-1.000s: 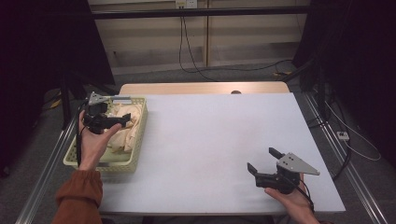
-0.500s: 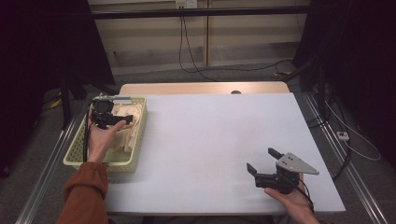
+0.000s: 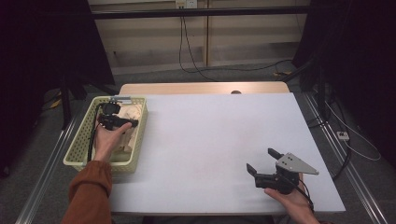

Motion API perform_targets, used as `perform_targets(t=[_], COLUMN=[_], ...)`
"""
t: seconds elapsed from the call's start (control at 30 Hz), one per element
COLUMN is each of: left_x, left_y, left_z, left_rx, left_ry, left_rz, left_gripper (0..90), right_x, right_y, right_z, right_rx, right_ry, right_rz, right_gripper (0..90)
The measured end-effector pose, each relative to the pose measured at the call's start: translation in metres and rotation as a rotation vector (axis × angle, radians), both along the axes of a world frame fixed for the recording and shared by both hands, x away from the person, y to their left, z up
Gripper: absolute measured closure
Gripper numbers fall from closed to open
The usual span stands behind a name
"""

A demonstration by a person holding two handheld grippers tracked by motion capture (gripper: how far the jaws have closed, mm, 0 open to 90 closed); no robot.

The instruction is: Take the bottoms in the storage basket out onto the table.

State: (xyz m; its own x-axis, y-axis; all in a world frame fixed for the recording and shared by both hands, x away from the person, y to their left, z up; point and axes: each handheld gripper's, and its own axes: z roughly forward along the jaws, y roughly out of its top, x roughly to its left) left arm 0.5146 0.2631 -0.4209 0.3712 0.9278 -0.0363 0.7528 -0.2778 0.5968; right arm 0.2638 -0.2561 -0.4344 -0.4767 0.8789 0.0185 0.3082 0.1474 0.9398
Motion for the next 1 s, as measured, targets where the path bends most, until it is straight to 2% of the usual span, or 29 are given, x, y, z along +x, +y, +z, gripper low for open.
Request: perform_targets(t=[0.1, 0.17, 0.23, 0.27, 0.37, 0.4, 0.53, 0.57, 0.63, 0.7, 0.73, 0.8, 0.83, 0.87, 1.0], left_x=[0.002, 0.002, 0.003, 0.003, 0.003, 0.003, 0.002, 0.001, 0.003, 0.002, 0.001, 0.001, -0.001, -0.001, -0.003], left_y=[0.0, 0.0, 0.0, 0.0, -0.001, -0.001, 0.0, 0.0, 0.001, 0.0, -0.001, -0.004, -0.006, -0.005, -0.008], left_z=[-0.005, -0.007, -0.011, -0.013, -0.016, -0.016, -0.015, -0.016, -0.014, -0.014, -0.012, -0.011, -0.01, -0.01, -0.008], left_rx=[-0.004, 0.025, 0.074, 0.076, 0.089, 0.099, 0.114, 0.106, 0.108, 0.111, 0.115, 0.14, 0.134, 0.146, 0.157], left_ry=[0.023, 0.063, 0.096, 0.113, 0.118, 0.131, 0.162, 0.159, 0.189, 0.193, 0.208, 0.212, 0.214, 0.209, 0.215], left_rz=[0.015, 0.013, 0.001, 0.0, -0.007, -0.011, -0.039, -0.036, -0.044, -0.028, -0.026, -0.037, -0.031, -0.046, -0.054], left_gripper=[0.7, 0.4, 0.2, 0.2, 0.1, 0.5, 10.9, 13.0, 15.6, 18.9, 21.3, 27.6, 30.5, 33.4, 42.0], right_x=[0.0, 0.0, 0.0, 0.0, 0.0, 0.0, 0.0, 0.0, -0.001, -0.001, -0.001, -0.001, -0.001, 0.0, -0.001], right_y=[0.001, 0.001, 0.001, 0.001, 0.001, 0.001, 0.001, 0.001, 0.001, 0.001, 0.001, 0.001, 0.002, 0.002, 0.002], right_z=[0.0, 0.0, 0.0, 0.0, 0.0, 0.0, 0.0, 0.0, 0.0, 0.0, 0.0, 0.0, 0.0, 0.0, 0.0], right_rx=[-0.001, -0.002, -0.001, -0.001, -0.002, -0.002, -0.003, -0.003, -0.003, -0.003, -0.004, -0.004, -0.005, -0.004, -0.005], right_ry=[0.003, 0.003, 0.004, 0.003, 0.004, 0.005, 0.005, 0.004, 0.004, 0.003, 0.002, 0.003, 0.003, 0.003, 0.002], right_rz=[0.004, 0.004, 0.003, 0.002, 0.006, 0.006, 0.008, 0.008, 0.012, 0.013, 0.012, 0.012, 0.013, 0.014, 0.015], right_gripper=[5.9, 5.9, 5.9, 5.9, 5.9, 5.9, 5.9, 5.9, 5.9, 6.0, 6.0, 6.0, 6.0, 6.0, 6.1])
